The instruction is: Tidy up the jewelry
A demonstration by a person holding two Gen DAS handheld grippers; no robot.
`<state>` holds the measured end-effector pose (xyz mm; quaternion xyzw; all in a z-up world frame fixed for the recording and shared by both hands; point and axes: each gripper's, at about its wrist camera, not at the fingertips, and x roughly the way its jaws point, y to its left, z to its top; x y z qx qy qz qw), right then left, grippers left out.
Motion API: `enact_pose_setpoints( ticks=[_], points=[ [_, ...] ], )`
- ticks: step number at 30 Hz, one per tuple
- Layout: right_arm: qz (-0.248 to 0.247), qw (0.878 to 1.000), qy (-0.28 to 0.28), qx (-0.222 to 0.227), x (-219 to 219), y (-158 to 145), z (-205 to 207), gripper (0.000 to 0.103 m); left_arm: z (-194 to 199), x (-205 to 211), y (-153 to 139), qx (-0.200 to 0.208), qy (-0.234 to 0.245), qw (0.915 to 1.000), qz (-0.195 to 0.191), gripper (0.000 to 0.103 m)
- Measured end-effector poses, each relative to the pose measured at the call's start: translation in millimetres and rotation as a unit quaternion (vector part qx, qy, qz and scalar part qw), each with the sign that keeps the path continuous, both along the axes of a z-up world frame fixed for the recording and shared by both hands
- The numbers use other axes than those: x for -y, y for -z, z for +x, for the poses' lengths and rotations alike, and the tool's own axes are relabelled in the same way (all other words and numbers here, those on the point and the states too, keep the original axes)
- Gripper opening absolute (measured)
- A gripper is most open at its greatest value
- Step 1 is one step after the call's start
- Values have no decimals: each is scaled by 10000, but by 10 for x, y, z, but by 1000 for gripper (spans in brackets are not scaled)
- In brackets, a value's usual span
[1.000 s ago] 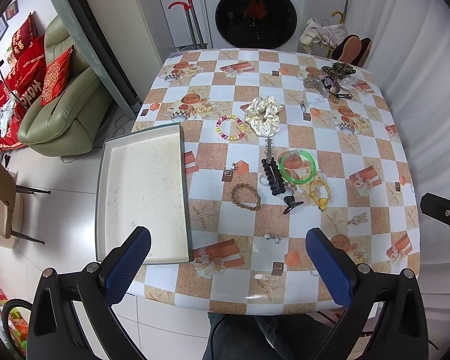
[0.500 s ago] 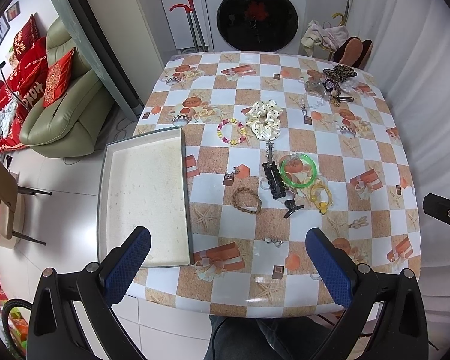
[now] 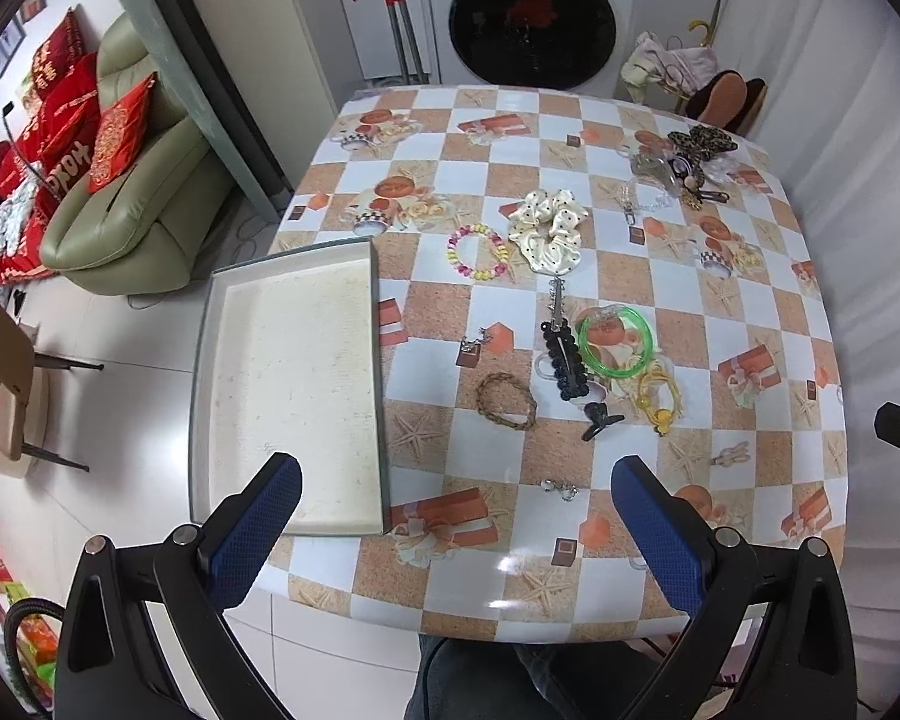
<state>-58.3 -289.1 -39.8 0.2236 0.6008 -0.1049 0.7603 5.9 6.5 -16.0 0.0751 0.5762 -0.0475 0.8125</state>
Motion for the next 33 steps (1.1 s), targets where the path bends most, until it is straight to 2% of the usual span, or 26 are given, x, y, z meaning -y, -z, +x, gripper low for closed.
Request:
enact_pose_setpoints(
  ticks=[8,16,24,28,30,33],
  points=[
    [75,9998,188,-93,146,257,94,103,358,124,205,-125,353,9993,42,103],
    [230,9991,250,-269,-92,617,503,103,1109,129,579,-285,669,9973,-104,103],
    [150,9972,494,-537,-316,1051,958,103,2021,166,1156,-490,986,9939,-87,100],
    [39,9969,444,-648,-384,1285,1172,103,2285,197,1468,-588,1123,9919,24,99],
    [-33,9964,375,-758,-428,1417,1276,102,2379,218,1626,-661,1224,9903,73,90],
    [-68,9956,249,-898,-480,1623,1414,94,2476,216,1838,-767,1256,9890,135,89]
  ],
)
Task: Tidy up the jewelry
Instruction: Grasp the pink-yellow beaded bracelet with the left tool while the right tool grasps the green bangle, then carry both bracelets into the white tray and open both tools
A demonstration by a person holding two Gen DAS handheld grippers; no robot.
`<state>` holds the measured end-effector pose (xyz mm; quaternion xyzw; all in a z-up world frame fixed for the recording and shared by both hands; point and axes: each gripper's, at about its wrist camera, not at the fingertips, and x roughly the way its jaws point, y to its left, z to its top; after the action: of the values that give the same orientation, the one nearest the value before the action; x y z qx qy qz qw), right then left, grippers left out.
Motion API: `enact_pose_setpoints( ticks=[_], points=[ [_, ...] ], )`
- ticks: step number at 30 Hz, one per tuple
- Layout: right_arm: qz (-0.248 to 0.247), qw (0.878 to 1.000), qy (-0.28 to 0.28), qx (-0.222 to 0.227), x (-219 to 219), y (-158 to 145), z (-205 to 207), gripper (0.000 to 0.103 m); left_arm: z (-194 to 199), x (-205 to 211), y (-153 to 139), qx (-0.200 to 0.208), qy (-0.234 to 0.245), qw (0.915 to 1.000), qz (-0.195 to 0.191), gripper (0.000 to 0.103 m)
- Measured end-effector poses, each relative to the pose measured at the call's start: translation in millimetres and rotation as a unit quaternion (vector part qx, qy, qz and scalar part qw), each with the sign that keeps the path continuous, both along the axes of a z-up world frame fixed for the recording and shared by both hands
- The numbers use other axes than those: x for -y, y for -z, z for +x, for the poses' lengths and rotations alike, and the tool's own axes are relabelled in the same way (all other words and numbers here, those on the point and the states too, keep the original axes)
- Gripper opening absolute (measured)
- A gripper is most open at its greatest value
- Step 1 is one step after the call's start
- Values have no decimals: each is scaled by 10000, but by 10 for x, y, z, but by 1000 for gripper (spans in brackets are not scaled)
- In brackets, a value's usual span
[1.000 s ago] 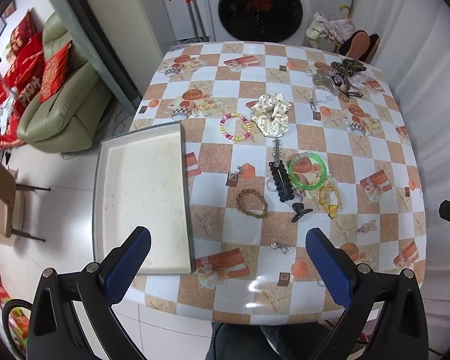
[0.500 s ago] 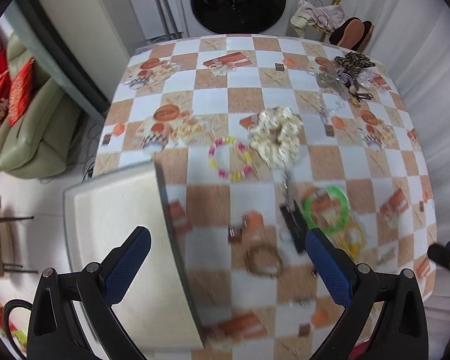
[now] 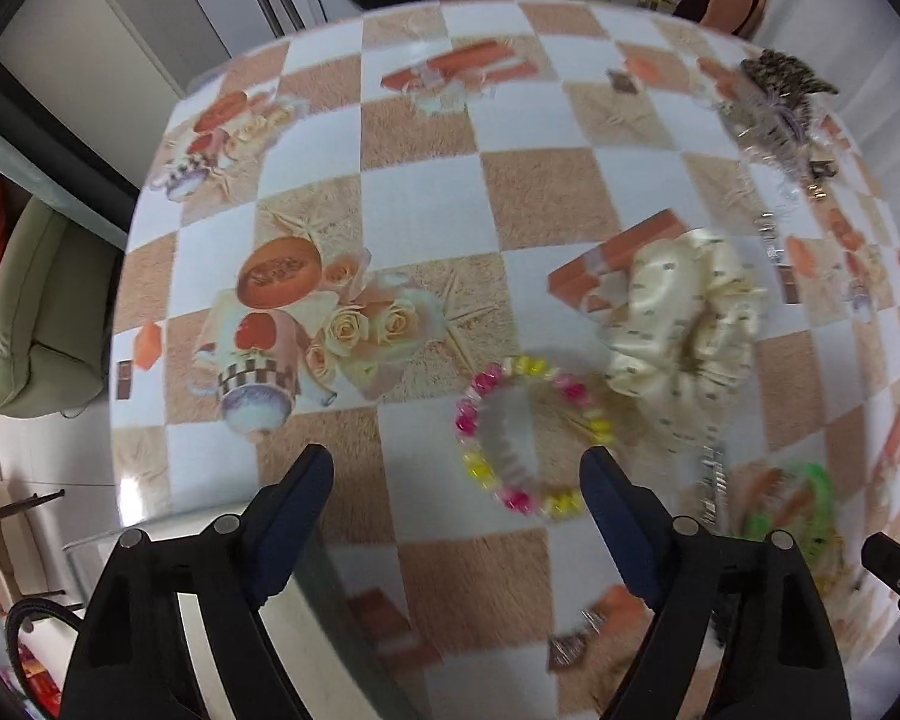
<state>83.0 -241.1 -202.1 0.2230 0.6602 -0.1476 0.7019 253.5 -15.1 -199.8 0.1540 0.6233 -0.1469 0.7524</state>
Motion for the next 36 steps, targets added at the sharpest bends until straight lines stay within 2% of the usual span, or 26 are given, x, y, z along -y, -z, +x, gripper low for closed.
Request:
enact_pose_setpoints(
  ticks=[3,6,7,8,10,13,14,16,17,18,19,22,29,36],
  points=[
    [-99,9997,-187,-98,-51,168,119,91,83,-36,134,-63,-77,10000,1,89],
    [-265,9985,-462,-106,-98,271,218,81,136,-45,206,-91,-123,9999,-39,88],
    [-315,9978,-566,-139,-115,311,243,78,140,-37,230,-118,-107,9999,-37,80],
    [-337,9972,-640,-169,-128,345,258,76,138,-19,257,-151,-65,9999,-19,77],
    [-368,9962,-764,-217,-141,413,272,68,126,20,271,-121,-4,9999,-59,76],
    [-459,9947,-898,-184,-132,473,267,63,101,96,276,-61,74,9999,-49,74],
    [-462,9945,-930,-167,-136,480,265,61,91,120,273,-49,89,9999,-82,68],
    [-428,9940,-1002,-102,-119,484,252,44,50,158,255,-103,159,9995,-250,43],
    [-438,9935,-1045,-79,-127,484,252,39,29,180,245,-76,209,9994,-254,34],
    [-436,9932,-1080,-66,-110,490,240,28,4,219,242,-64,270,9993,-243,17],
    [-401,9934,-1078,-54,-84,499,225,15,-14,245,244,-92,289,9992,-267,13],
    [-318,9943,-1015,7,18,493,180,7,-34,253,218,-155,208,9987,-440,13],
    [-145,9957,-842,352,346,254,-26,7,-163,179,-17,-58,55,9970,-774,13],
    [106,9958,-683,593,636,20,-250,7,-353,115,-374,74,-79,9949,-1007,13]
  ],
)
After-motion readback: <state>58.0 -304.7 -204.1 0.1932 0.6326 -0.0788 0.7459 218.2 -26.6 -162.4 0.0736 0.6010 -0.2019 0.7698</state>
